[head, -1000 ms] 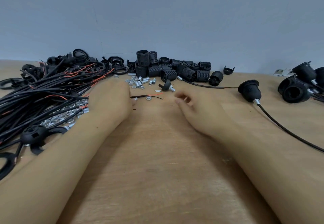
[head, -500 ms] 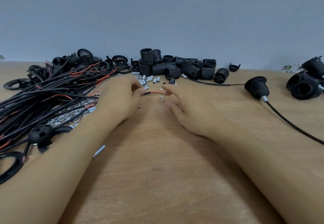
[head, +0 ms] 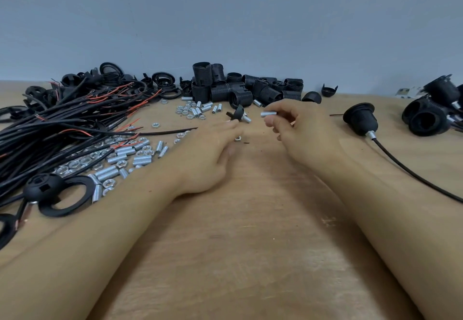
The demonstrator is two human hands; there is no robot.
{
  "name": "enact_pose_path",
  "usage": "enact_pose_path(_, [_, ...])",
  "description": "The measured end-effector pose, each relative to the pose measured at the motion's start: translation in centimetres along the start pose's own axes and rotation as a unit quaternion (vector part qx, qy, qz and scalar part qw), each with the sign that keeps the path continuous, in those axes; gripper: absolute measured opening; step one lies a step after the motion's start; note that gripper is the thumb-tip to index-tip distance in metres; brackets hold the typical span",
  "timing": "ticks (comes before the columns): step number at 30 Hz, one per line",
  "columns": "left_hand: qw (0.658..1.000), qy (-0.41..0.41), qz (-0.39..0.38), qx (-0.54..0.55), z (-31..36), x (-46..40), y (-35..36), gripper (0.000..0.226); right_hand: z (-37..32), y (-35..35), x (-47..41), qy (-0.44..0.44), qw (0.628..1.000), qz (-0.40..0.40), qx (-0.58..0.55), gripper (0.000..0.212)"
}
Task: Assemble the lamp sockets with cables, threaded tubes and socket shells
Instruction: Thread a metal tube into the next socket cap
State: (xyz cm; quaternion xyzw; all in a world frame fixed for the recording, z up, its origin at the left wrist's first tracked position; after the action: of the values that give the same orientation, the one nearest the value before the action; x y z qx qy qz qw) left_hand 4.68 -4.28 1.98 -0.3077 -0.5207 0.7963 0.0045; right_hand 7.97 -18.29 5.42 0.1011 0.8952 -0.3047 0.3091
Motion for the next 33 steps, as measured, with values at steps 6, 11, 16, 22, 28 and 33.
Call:
enact_pose_path(6, [0.999, -0.002, 0.038, -0.017, 0.2, -0.6, -1.0, 0.026, -0.5, 0.3, 0.5, -0.014, 0.999, -0.006, 0.031, 0.016])
enact_pose_path(11, [0.997, -0.059, 0.052, 0.012, -0.7, -0.6, -1.5, 0.012, -0.6, 0.6, 0.7, -0.012, 1.0, -0.005, 0.016, 0.019])
enact_pose_path(16, [0.991, -0.084, 0.081, 0.061, -1.0, -0.5, -1.8, 0.016, 0.2, 0.4, 0.6, 0.045, 0.998, -0.001, -0.051, 0.005])
enact_pose_path(22, [0.793, -0.294, 0.193, 0.498, -4.0, 0.5, -1.3, 0.009, -1.5, 1.0, 1.2, 0.064, 0.976, -0.026, -0.206, 0.004])
enact_pose_path(28, [0.667, -0.327, 0.149, 0.653, -3.2, 0.3, 0.6, 0.02, -2.7, 0.3, 1.2, 0.017, 0.978, -0.006, -0.209, 0.007])
enact_pose_path(33, [0.659, -0.336, 0.144, 0.658, -3.4, 0.3, 1.0, 0.022, -2.6, 1.0, 1.6, 0.002, 0.986, -0.028, -0.166, 0.008])
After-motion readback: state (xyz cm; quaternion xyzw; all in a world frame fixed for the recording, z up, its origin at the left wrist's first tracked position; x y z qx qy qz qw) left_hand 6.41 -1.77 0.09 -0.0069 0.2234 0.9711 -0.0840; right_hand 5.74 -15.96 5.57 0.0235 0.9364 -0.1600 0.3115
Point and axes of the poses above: each hand's wrist, its own x-axis away from the middle knuckle, its own y-axis out of the palm, z = x × y, the point moved 10 cm from there along -x, towards the middle knuckle, and after that the axes turned 12 degrees about z, right-handed, at the moved point
